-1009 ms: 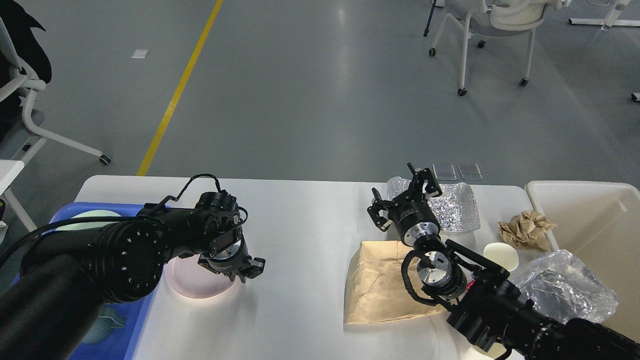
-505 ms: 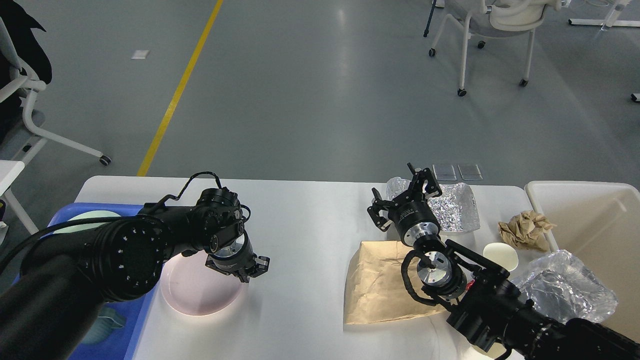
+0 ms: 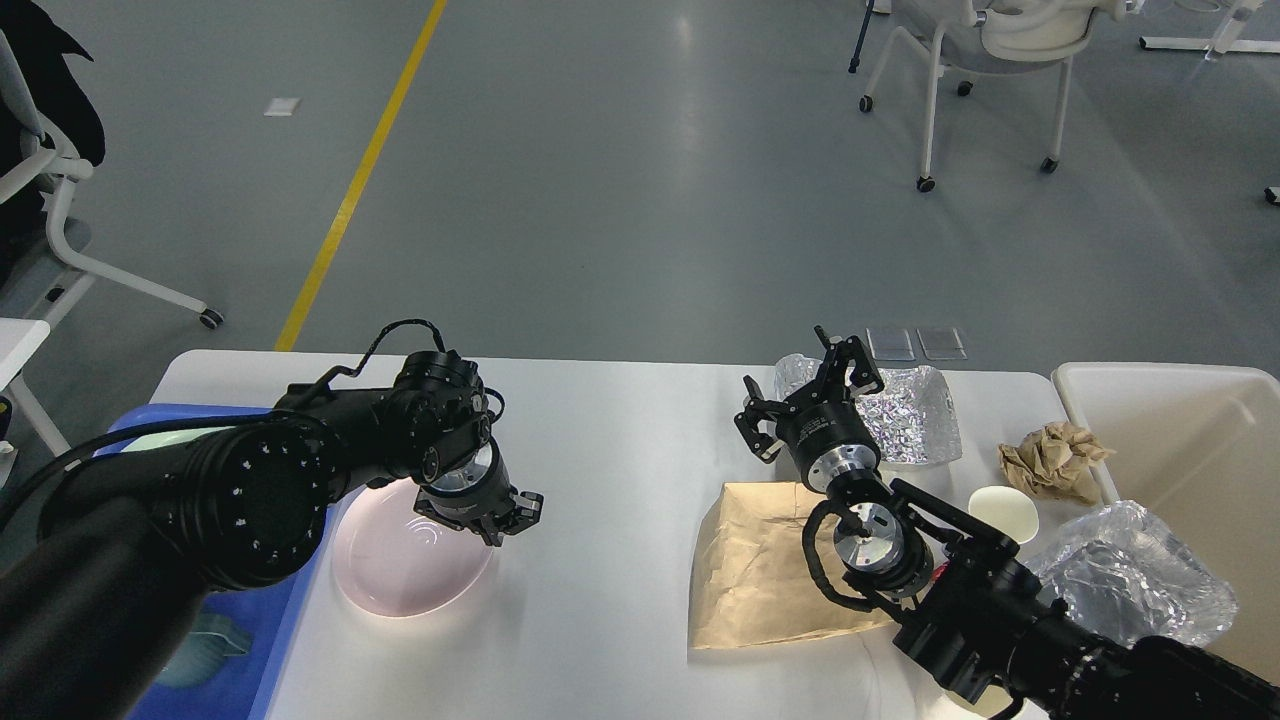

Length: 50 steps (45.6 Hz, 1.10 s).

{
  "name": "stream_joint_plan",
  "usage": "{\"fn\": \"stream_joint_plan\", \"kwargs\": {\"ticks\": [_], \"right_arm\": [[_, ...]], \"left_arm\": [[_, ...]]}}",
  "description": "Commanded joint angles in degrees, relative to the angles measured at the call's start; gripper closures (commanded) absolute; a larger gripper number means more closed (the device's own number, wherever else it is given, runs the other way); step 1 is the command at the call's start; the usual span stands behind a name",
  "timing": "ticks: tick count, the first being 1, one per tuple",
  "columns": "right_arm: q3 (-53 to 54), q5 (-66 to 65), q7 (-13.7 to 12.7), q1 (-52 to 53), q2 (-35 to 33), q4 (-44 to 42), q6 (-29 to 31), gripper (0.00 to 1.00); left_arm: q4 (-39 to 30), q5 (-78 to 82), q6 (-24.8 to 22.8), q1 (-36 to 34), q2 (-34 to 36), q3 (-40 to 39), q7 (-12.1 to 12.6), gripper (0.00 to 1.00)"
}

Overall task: Tidy desktop
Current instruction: 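Lift the pink plate with the left gripper toward the blue tray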

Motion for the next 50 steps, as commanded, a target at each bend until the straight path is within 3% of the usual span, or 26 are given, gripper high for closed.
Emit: {"fn": "stream_joint_plan", "kwargs": {"ticks": [1, 29, 42, 45, 50], "right_arm": [[0.0, 0.1, 0.0, 0.0, 0.0, 0.0, 0.0, 0.00], [0.0, 0.0, 0.0, 0.0, 0.0, 0.0, 0.0, 0.00], [0.0, 0.0, 0.0, 0.0, 0.0, 0.0, 0.0, 0.00], [0.0, 0.0, 0.0, 0.0, 0.0, 0.0, 0.0, 0.00], [0.0, 0.0, 0.0, 0.0, 0.0, 0.0, 0.0, 0.00]], "left_arm": [[0.1, 0.0, -1.3, -1.8, 0.8, -1.2, 0.0, 1.00], [0.5, 0.0, -8.2, -10.3, 0.8, -2.1, 0.1, 1.00], [0.5, 0.1, -8.2, -14.0, 1.3, -2.2, 0.2, 1.00], [0.5, 0.4, -8.2, -14.0, 2.2, -2.1, 1.4, 1.00], [0.5, 0.6, -8.2, -13.2, 5.0, -2.2, 5.7, 1.00]]}}
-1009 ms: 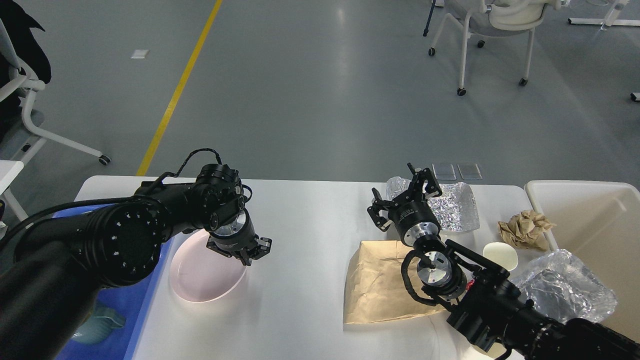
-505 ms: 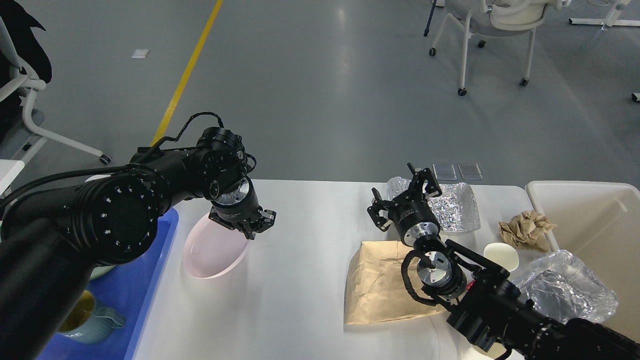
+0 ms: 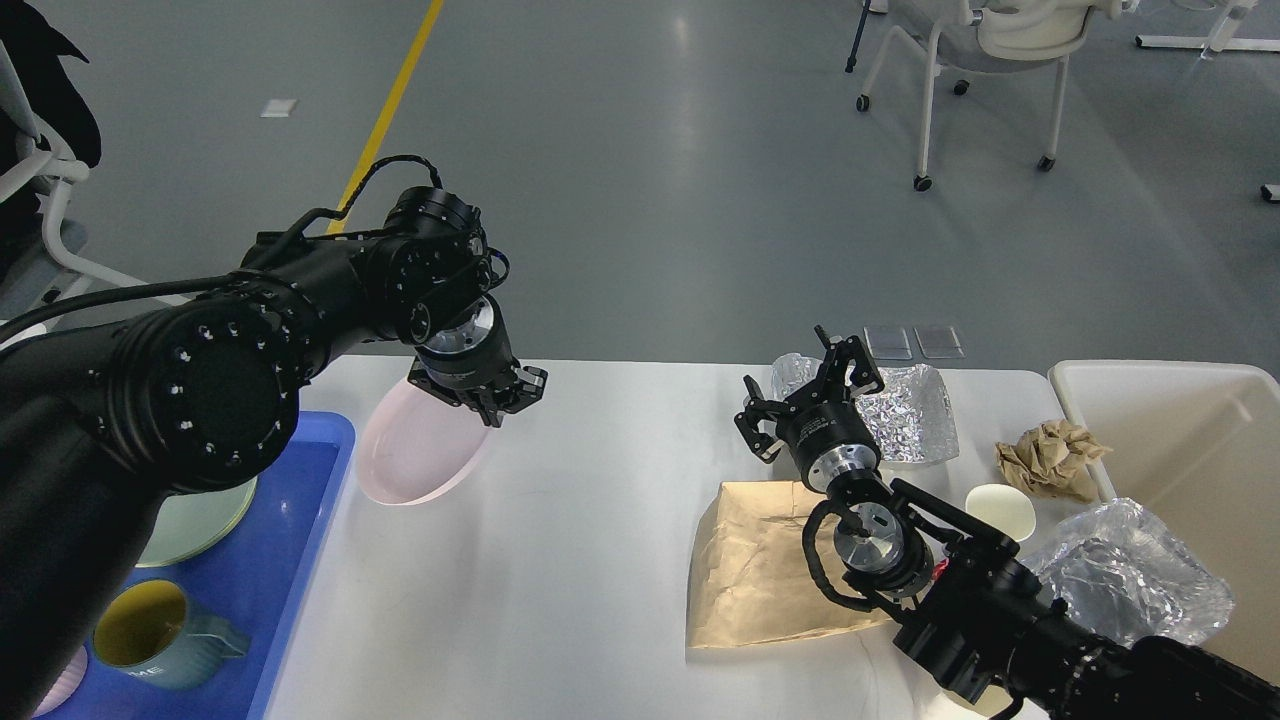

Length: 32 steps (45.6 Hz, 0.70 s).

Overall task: Tidy desktop
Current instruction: 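Lift the pink plate with the left gripper toward the blue tray, then lay the pink plate onto the green plate in the tray and release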

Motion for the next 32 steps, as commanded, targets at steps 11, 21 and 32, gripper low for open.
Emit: {"fn": "stream_joint_plan", "kwargs": {"ticks": [11, 21, 32], "right_arm": [[0.0, 0.0, 0.0, 0.0, 0.0, 0.0, 0.0, 0.00], [0.0, 0.0, 0.0, 0.0, 0.0, 0.0, 0.0, 0.00], [0.0, 0.0, 0.0, 0.0, 0.0, 0.0, 0.0, 0.00]], "left_arm": [[-0.1, 0.8, 0.0, 2.0, 11.2, 0.8, 6.2, 1.00], [0.0, 2.6, 0.0, 5.5, 18.4, 0.9, 6.2, 1.00], [1.0, 4.9, 0.0, 12.1, 21.8, 0.1, 6.2, 1.00]]}}
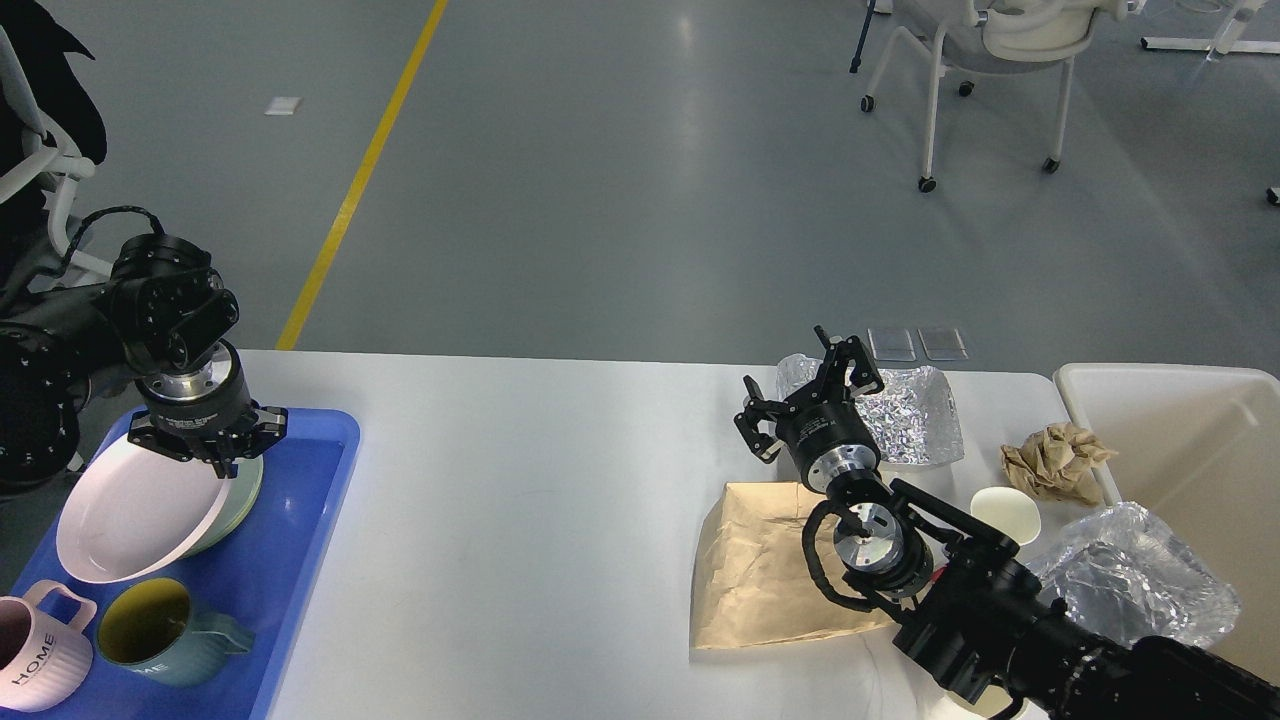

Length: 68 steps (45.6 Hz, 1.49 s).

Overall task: Tidy desktop
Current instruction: 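Lay the pink plate onto the green plate in the tray and release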

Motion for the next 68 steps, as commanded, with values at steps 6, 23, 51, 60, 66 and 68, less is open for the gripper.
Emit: {"fn": "stream_joint_plan", "kwargs": {"ticks": [6, 23, 51, 60, 66, 68], "right_arm": [[0.0, 0.0, 0.0, 0.0, 0.0, 0.0, 0.0, 0.00], [0.0, 0.0, 0.0, 0.0, 0.0, 0.0, 0.0, 0.00], [0.0, 0.0, 0.0, 0.0, 0.0, 0.0, 0.0, 0.00], [0.0, 0.0, 0.0, 0.0, 0.0, 0.0, 0.0, 0.00], [0.0, 0.0, 0.0, 0.0, 0.0, 0.0, 0.0, 0.00], [0.0, 0.0, 0.0, 0.0, 0.0, 0.0, 0.0, 0.00]], "left_arm": [[1.8, 1.8, 3.2, 4.6, 0.3, -0.2, 0.0, 1.00], [3.2, 4.7, 4.2, 4.4, -0.8, -0.5, 0.0, 1.00], [8.0, 6.9, 12.0, 5.6, -3.9, 0.3, 0.0, 1.00], [8.0, 6.9, 12.3, 6.9, -4.1, -0.1, 0.0, 1.00], [8.0, 6.9, 14.6, 8.3, -4.2, -0.2, 0.0, 1.00], [8.0, 6.9, 15.1, 8.5, -4.3, -0.2, 0.0, 1.00]]}}
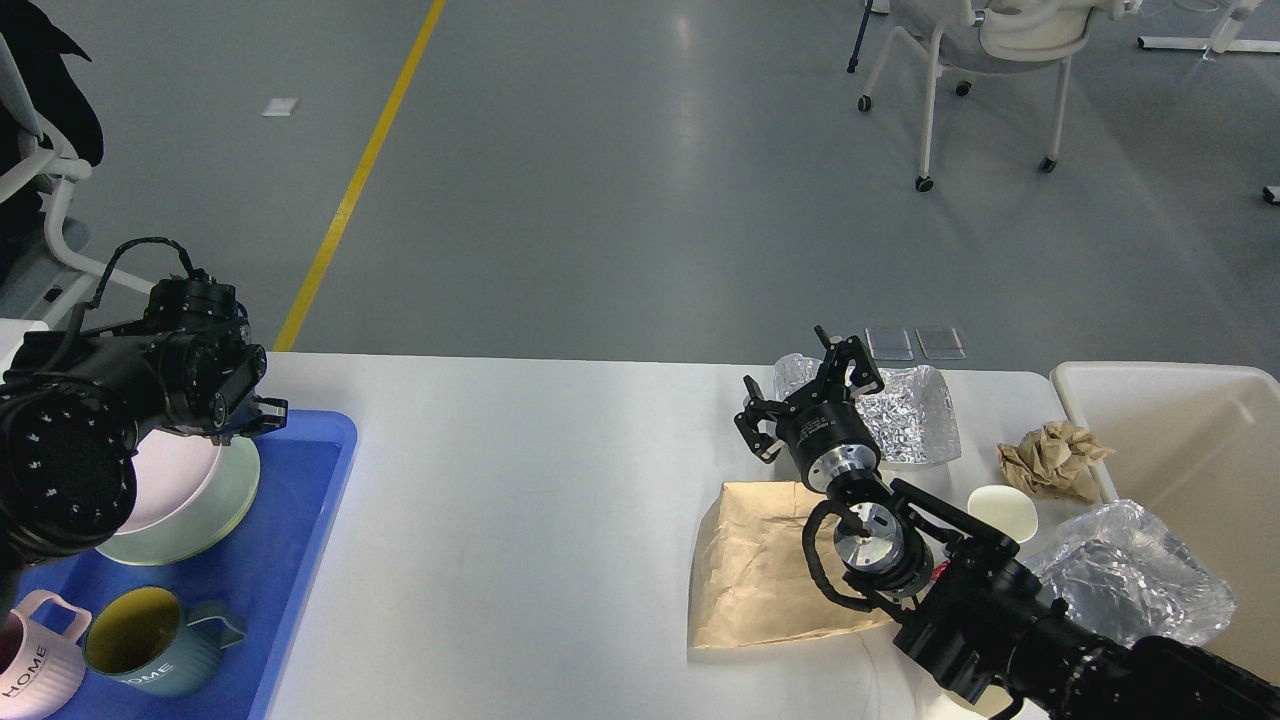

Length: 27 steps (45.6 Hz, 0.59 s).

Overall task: Tidy desktop
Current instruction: 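Lay the pink plate onto the green plate in the tray and release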

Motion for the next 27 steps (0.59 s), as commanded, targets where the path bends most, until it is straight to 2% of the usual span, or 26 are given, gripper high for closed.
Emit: {"fn": "stream_joint_plan", "kwargs": {"ticks": [1, 27], "right_arm": [[0.0, 0.0, 0.0, 0.0, 0.0, 0.0, 0.0, 0.00], [0.0, 0.0, 0.0, 0.0, 0.0, 0.0, 0.0, 0.00]], "left_arm": [[0.0, 0.0, 1.8, 0.9, -0.4, 0.1, 0.0, 1.00], [0.0, -0.1, 4.7, 2.5, -1.5, -0.2, 0.0, 1.00]]}}
